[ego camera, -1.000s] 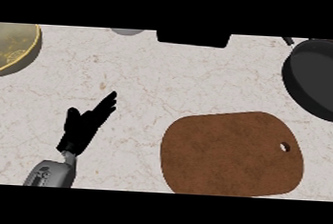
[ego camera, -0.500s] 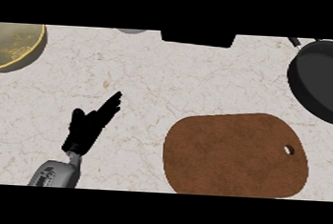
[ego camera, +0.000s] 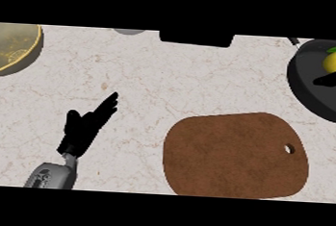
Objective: Pick the lemon from the cutting board and place it in the pot
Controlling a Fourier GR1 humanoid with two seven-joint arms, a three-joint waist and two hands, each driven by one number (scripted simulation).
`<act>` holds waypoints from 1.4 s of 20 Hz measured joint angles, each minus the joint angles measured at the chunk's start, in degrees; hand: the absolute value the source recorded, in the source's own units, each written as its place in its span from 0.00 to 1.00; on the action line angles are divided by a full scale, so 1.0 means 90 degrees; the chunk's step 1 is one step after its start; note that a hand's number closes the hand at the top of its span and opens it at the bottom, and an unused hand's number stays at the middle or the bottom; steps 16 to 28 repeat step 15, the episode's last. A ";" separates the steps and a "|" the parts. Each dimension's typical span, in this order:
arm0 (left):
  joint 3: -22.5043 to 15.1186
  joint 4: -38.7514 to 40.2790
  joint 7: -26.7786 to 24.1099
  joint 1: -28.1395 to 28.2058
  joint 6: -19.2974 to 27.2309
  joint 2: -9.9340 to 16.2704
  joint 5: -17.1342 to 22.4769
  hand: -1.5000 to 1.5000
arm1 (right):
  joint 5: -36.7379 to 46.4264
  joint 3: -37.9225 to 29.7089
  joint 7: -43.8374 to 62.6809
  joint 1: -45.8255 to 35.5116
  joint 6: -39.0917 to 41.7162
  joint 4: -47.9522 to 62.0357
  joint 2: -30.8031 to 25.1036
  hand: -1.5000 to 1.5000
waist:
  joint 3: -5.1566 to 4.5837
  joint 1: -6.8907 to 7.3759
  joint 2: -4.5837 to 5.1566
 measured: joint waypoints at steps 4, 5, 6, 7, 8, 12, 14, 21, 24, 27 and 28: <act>-0.0011 -0.0046 -0.0037 0.0115 0.0012 -0.0006 -0.0016 0.50 | -0.0686 -0.0800 -0.0484 -0.0086 -0.0874 -0.0211 -0.0028 0.00 | 0.0002 -0.0034 -0.0012; 0.0011 -0.0032 -0.0050 0.0096 0.0006 -0.0002 -0.0002 0.50 | -0.0825 -0.0980 -0.0557 -0.0114 -0.1119 -0.0242 -0.0047 0.00 | 0.0000 -0.0038 -0.0006; 0.0020 -0.0011 -0.0057 0.0079 0.0029 -0.0006 -0.0020 0.50 | -0.0964 -0.1158 -0.0677 -0.0095 -0.1314 -0.0265 -0.0097 0.00 | -0.0003 -0.0061 -0.0005; 0.0047 0.0022 -0.0056 0.0054 0.0040 -0.0003 -0.0017 0.50 | -0.1094 -0.1327 -0.0786 -0.0092 -0.1499 -0.0290 -0.0158 0.00 | -0.0003 -0.0079 -0.0003; 0.0056 0.0024 -0.0064 0.0047 0.0041 0.0005 -0.0023 0.50 | -0.1208 -0.1484 -0.0882 -0.0082 -0.1708 -0.0310 -0.0205 0.00 | -0.0005 -0.0089 -0.0007; 0.0056 -0.0017 -0.0011 0.0095 0.0050 0.0000 -0.0032 0.50 | -0.1723 -0.2123 -0.1437 0.0096 -0.2181 -0.0394 -0.0443 0.00 | -0.0011 -0.0157 -0.0039; 0.0099 -0.0015 0.0021 0.0078 0.0047 -0.0001 0.0001 0.50 | -0.1999 -0.2438 -0.1831 0.0278 -0.2214 -0.0418 -0.0570 0.00 | -0.0014 -0.0189 -0.0048; 0.0098 -0.0031 0.0032 0.0120 0.0053 -0.0007 -0.0001 0.50 | -0.2147 -0.2587 -0.2044 0.0401 -0.2240 -0.0462 -0.0552 0.00 | -0.0016 -0.0215 -0.0064; 0.0098 -0.0031 0.0032 0.0120 0.0053 -0.0007 -0.0001 0.50 | -0.2147 -0.2587 -0.2044 0.0401 -0.2240 -0.0462 -0.0552 0.00 | -0.0016 -0.0215 -0.0064; 0.0098 -0.0031 0.0032 0.0120 0.0053 -0.0007 -0.0001 0.50 | -0.2147 -0.2587 -0.2044 0.0401 -0.2240 -0.0462 -0.0552 0.00 | -0.0016 -0.0215 -0.0064; 0.0098 -0.0031 0.0032 0.0120 0.0053 -0.0007 -0.0001 0.50 | -0.2147 -0.2587 -0.2044 0.0401 -0.2240 -0.0462 -0.0552 0.00 | -0.0016 -0.0215 -0.0064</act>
